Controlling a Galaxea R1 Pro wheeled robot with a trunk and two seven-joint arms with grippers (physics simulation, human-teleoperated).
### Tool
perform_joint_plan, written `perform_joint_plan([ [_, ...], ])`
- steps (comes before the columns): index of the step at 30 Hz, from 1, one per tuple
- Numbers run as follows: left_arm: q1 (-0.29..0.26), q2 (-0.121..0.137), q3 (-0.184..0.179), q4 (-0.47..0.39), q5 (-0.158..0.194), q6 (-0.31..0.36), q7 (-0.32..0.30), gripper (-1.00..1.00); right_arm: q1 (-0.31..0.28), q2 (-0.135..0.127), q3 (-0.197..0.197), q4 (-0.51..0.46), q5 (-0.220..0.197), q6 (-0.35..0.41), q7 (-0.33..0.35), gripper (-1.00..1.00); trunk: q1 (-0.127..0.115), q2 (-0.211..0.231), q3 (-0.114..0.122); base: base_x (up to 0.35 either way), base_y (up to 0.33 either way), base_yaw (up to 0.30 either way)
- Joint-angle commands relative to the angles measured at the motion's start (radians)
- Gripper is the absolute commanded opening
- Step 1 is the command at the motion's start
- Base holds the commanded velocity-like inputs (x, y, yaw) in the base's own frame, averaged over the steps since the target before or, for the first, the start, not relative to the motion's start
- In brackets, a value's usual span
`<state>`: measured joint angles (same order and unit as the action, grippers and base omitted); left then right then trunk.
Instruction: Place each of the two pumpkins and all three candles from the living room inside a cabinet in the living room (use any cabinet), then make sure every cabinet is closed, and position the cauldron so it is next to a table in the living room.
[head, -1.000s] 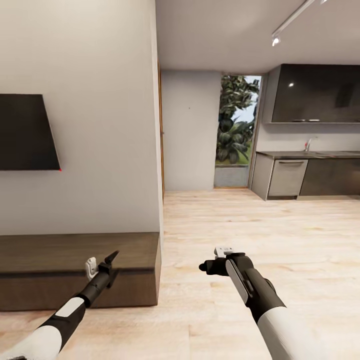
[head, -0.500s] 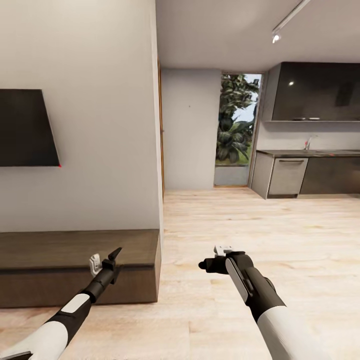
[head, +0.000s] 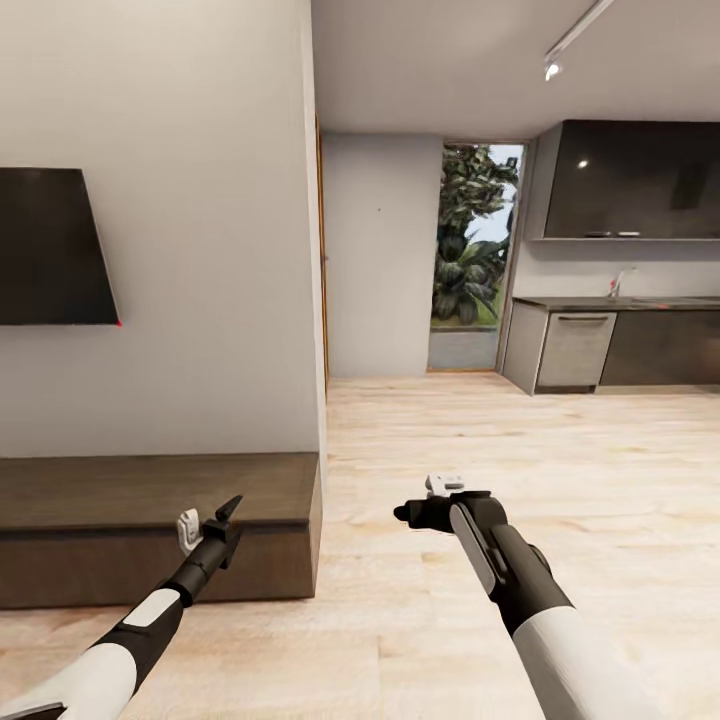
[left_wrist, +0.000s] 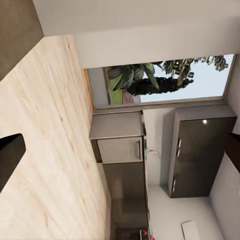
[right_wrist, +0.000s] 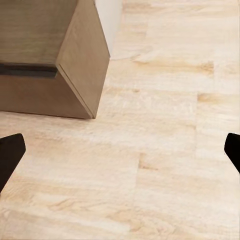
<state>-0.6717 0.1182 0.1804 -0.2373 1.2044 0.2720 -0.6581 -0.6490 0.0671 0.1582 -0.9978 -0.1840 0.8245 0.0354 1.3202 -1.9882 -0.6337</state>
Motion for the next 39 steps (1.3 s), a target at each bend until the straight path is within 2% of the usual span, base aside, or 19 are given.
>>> perform_joint_plan([
  [1, -0.001, 0.0, 0.001, 0.001, 0.009, 0.009, -0.002, 1.0, -0.001, 0.0, 0.0, -0.009, 0.0, 0.005, 0.002, 1.0, 0.004, -0.008, -0.004, 0.0, 0.0, 0.0],
  [4, -0.001, 0.001, 0.001, 0.002, 0.009, 0.009, -0.003, 1.0, -0.001, 0.002, 0.001, -0.06, 0.0, 0.008, 0.001, 1.0, 0.015, -0.029, -0.014, 0.0, 0.0, 0.0],
  [8, -0.001, 0.001, 0.001, 0.002, 0.008, 0.009, -0.003, 1.0, -0.001, 0.008, 0.001, -0.08, 0.0, 0.008, 0.0, 1.0, 0.031, -0.057, -0.026, 0.0, 0.0, 0.0],
  [30, -0.001, 0.004, 0.003, 0.001, 0.012, 0.009, -0.003, 1.0, 0.0, 0.012, 0.004, -0.09, 0.002, 0.008, -0.003, 1.0, 0.115, -0.211, -0.095, 0.0, 0.0, 0.0],
  [39, -0.002, 0.009, 0.002, -0.005, 0.012, 0.012, -0.009, 1.0, 0.0, 0.013, 0.007, -0.089, 0.003, 0.008, -0.003, 1.0, 0.115, -0.211, -0.095, 0.002, 0.0, 0.0],
])
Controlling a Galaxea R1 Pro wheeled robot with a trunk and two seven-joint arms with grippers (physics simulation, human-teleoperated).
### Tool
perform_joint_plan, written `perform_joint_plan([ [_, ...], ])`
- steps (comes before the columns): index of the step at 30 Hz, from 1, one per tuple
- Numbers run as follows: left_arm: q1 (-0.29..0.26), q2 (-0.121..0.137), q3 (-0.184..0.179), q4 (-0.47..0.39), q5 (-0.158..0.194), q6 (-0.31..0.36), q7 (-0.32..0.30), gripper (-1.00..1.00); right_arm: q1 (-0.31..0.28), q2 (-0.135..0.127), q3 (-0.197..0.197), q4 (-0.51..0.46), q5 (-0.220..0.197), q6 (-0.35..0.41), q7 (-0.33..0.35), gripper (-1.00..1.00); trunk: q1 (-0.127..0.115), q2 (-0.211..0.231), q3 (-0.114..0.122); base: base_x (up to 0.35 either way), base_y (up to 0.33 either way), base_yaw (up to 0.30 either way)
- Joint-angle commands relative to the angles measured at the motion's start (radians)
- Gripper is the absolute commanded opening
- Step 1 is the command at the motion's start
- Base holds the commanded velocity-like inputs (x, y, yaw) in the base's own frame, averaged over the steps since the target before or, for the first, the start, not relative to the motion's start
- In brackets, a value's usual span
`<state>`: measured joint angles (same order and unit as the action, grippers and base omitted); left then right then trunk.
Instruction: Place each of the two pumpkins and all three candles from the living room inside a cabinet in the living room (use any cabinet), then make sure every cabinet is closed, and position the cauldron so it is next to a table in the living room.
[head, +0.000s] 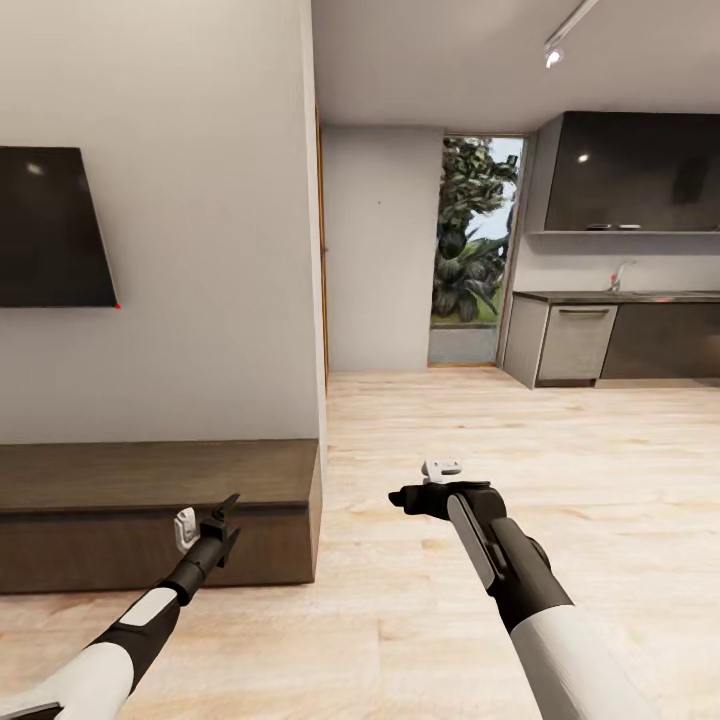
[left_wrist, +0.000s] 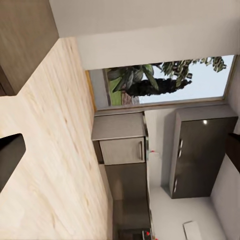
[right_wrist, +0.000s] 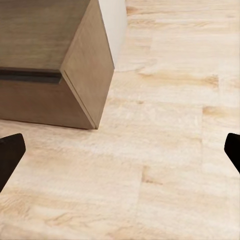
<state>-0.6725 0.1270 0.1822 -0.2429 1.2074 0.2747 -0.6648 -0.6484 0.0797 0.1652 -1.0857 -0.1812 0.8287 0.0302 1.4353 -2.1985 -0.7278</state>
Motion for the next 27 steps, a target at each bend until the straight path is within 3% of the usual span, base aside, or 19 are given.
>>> perform_joint_plan([
  [1, 0.0, 0.0, 0.0, 0.001, 0.009, 0.01, -0.002, 1.0, -0.001, 0.0, 0.0, -0.001, 0.0, 0.004, 0.002, 1.0, 0.0, 0.0, -0.001, 0.039, 0.0, 0.0],
  [24, 0.001, 0.006, 0.0, 0.005, 0.013, 0.01, -0.017, 1.0, 0.0, 0.0, -0.001, -0.001, 0.001, 0.004, 0.0, 1.0, 0.0, 0.0, -0.001, 0.009, 0.0, 0.0],
  [27, 0.001, 0.006, 0.015, 0.005, 0.013, 0.009, -0.029, 1.0, 0.0, 0.0, -0.001, -0.002, 0.002, 0.004, 0.0, 1.0, 0.0, 0.0, -0.001, 0.193, 0.0, 0.0],
])
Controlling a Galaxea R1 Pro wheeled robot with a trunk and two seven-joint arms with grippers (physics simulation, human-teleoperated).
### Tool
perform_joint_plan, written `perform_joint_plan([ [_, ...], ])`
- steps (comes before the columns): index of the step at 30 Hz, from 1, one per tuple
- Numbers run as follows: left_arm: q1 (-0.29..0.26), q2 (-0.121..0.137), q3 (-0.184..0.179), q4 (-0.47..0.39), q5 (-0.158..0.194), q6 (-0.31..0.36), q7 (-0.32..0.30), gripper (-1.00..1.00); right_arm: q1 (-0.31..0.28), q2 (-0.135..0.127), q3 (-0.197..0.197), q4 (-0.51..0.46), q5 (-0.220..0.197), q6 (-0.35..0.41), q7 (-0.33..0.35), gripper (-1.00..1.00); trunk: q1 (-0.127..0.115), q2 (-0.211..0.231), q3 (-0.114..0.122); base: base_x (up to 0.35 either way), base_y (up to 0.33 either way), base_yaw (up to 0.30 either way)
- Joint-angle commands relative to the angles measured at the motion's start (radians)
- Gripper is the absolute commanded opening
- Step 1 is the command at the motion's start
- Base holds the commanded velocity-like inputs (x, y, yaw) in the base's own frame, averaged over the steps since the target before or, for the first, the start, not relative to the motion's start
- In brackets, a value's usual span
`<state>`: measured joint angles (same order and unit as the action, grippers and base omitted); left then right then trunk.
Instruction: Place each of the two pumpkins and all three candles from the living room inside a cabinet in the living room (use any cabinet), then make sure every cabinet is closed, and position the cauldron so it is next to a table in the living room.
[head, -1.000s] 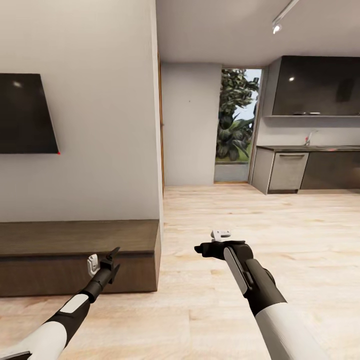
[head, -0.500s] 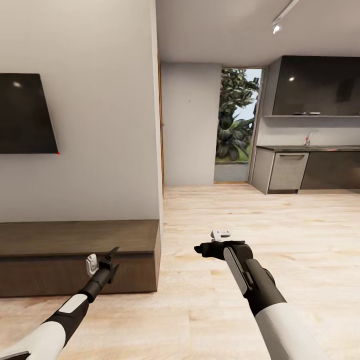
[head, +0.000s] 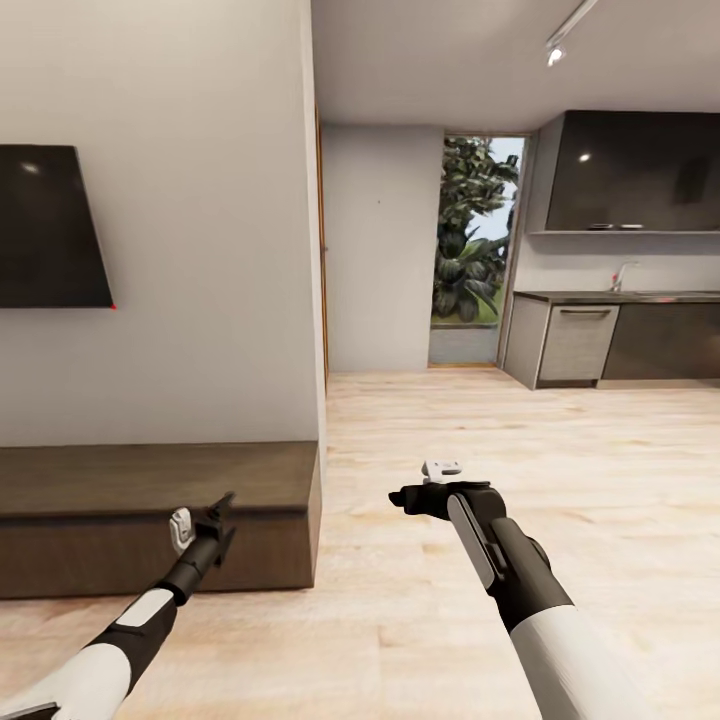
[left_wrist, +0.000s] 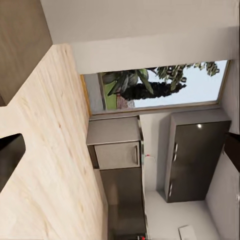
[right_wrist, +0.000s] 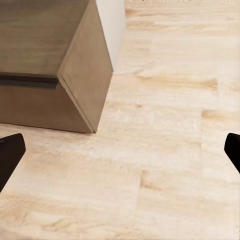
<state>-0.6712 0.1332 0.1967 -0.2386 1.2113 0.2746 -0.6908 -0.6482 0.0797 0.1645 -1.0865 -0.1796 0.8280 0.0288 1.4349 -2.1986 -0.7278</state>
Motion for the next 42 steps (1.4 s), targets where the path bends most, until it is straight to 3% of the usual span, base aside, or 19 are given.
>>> perform_joint_plan([
  [1, -0.001, 0.0, 0.014, 0.001, 0.008, 0.009, -0.015, 1.0, -0.001, 0.0, 0.0, 0.0, 0.0, 0.004, 0.002, 1.0, 0.0, 0.0, -0.001, 0.279, 0.0, 0.0],
  [5, -0.001, 0.0, 0.051, 0.002, 0.007, 0.008, -0.041, 1.0, -0.001, 0.0, 0.0, 0.0, 0.0, 0.004, 0.002, 1.0, 0.0, 0.0, -0.001, 0.202, 0.0, 0.0],
  [16, -0.001, 0.0, 0.061, -0.003, 0.004, 0.009, -0.047, 1.0, -0.001, 0.0, 0.0, 0.0, 0.0, 0.004, 0.002, 1.0, 0.0, 0.0, -0.001, 0.017, 0.0, 0.0],
  [26, -0.001, 0.0, 0.06, -0.007, 0.0, -0.003, -0.057, 1.0, -0.001, 0.0, -0.001, -0.001, 0.0, 0.003, 0.002, 1.0, 0.039, -0.07, -0.032, 0.0, 0.0, 0.0],
  [42, -0.001, 0.002, 0.06, -0.006, -0.002, -0.028, -0.136, 1.0, -0.001, 0.0, 0.0, 0.0, 0.0, 0.003, 0.002, 1.0, 0.1, -0.182, -0.083, 0.0, 0.0, 0.0],
])
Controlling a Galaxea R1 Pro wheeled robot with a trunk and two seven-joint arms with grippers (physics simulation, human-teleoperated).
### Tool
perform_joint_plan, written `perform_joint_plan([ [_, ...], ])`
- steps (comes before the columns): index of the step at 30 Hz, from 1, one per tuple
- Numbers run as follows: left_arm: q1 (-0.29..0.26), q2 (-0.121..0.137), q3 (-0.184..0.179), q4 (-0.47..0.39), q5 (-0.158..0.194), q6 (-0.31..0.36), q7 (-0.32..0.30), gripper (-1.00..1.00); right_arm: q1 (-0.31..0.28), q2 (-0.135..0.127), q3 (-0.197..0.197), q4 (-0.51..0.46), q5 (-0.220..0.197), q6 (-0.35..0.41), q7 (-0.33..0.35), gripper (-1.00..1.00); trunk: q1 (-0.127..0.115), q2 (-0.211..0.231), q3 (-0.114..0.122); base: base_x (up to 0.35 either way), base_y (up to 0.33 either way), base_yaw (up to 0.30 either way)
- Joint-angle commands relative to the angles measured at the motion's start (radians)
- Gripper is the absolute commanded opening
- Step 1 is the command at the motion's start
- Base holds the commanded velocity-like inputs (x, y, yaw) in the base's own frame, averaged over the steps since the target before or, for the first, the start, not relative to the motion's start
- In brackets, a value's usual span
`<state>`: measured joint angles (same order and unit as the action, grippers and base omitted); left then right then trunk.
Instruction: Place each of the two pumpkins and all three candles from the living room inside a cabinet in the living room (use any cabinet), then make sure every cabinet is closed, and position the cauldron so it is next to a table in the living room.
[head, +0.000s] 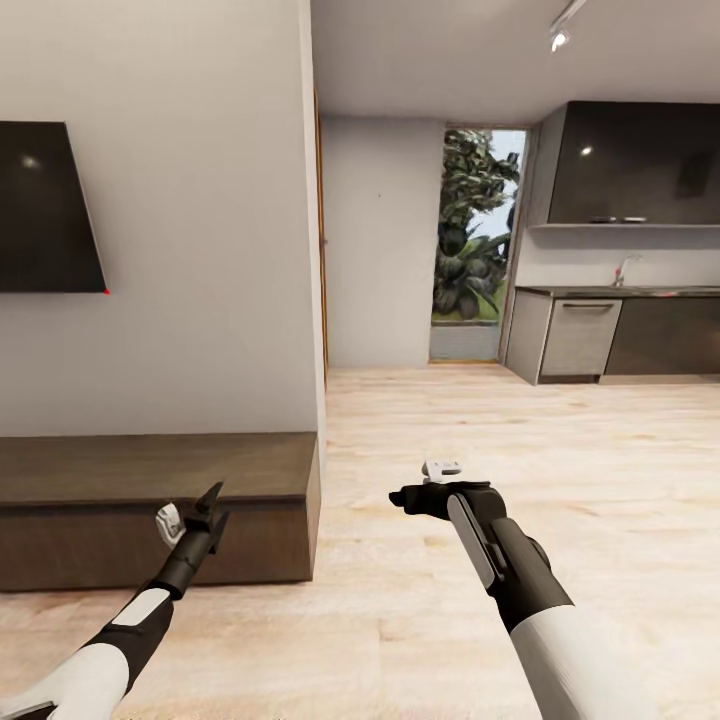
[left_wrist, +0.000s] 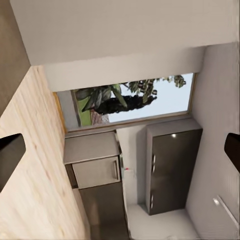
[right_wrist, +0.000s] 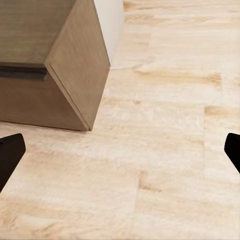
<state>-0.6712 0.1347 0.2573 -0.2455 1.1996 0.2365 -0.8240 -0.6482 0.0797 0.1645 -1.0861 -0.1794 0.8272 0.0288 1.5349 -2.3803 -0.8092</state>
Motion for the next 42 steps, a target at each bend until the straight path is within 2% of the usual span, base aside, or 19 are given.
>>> perform_joint_plan([
  [1, -0.001, 0.0, -0.001, 0.001, 0.009, 0.01, -0.009, 1.0, -0.001, 0.0, 0.0, -0.001, 0.0, 0.004, 0.002, 1.0, 0.004, -0.008, -0.004, 0.0, 0.0, 0.0],
  [4, -0.001, 0.0, -0.002, 0.002, 0.008, 0.012, -0.029, 1.0, -0.001, 0.0, 0.0, 0.0, 0.0, 0.004, 0.002, 1.0, 0.015, -0.029, -0.014, 0.0, 0.0, 0.0],
  [17, -0.001, 0.0, -0.003, 0.003, 0.006, 0.012, -0.031, 1.0, -0.001, 0.0, 0.0, 0.0, 0.0, 0.004, 0.002, 1.0, 0.065, -0.12, -0.054, 0.0, 0.0, 0.0],
  [27, -0.001, 0.0, -0.005, 0.003, 0.006, 0.011, -0.029, 1.0, -0.001, 0.0, 0.0, -0.001, 0.0, 0.004, 0.002, 1.0, 0.07, -0.122, -0.093, 0.0, 0.0, 0.0],
  [42, -0.001, 0.002, -0.007, 0.004, 0.005, 0.011, -0.032, 1.0, -0.001, 0.001, 0.002, 0.0, 0.001, 0.003, 0.0, 1.0, 0.07, -0.122, -0.093, 0.018, 0.011, 0.0],
])
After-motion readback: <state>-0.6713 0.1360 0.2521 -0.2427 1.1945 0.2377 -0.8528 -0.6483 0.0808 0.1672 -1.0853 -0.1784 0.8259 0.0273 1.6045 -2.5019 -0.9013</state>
